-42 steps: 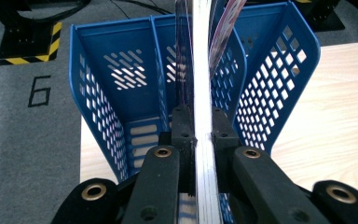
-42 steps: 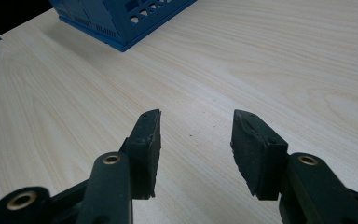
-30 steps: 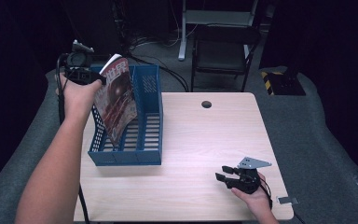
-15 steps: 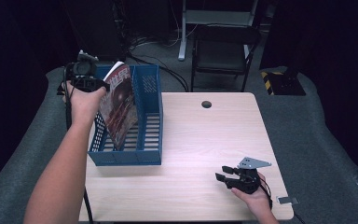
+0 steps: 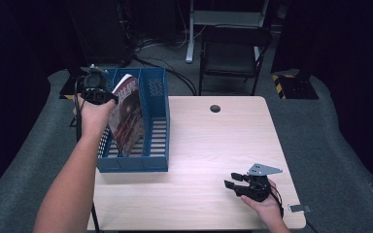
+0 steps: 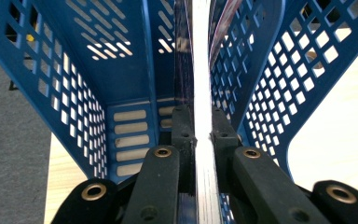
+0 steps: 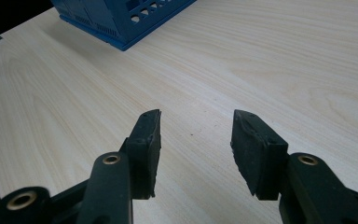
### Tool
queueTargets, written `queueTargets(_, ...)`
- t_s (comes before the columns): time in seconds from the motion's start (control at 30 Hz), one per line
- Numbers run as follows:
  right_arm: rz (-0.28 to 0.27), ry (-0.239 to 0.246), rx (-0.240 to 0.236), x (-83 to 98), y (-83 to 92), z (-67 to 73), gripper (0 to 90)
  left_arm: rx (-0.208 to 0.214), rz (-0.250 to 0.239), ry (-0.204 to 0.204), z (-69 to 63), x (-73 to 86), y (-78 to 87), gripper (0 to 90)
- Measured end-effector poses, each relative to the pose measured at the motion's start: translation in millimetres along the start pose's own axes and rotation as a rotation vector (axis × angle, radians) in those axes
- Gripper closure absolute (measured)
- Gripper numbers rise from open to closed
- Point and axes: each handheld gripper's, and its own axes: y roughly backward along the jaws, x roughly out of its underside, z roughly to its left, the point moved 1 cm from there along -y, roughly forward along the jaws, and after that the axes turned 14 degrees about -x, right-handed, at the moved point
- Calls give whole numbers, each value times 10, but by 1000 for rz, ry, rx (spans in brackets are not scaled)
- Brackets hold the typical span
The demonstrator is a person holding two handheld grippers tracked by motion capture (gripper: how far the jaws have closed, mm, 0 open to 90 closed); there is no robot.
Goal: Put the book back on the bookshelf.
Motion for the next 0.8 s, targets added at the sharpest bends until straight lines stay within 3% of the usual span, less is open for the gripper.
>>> queueTargets(0.2, -1, 1, 2, 0, -4, -1, 523, 10, -1, -1, -6, 63, -46, 840)
queueTargets(0.57, 6, 3, 1, 1, -18, 3, 523, 24, 17, -34, 61, 116, 17, 820)
queueTargets(0.8, 8, 3, 2, 1, -22, 3, 523, 35, 34, -58, 31, 116, 50, 815)
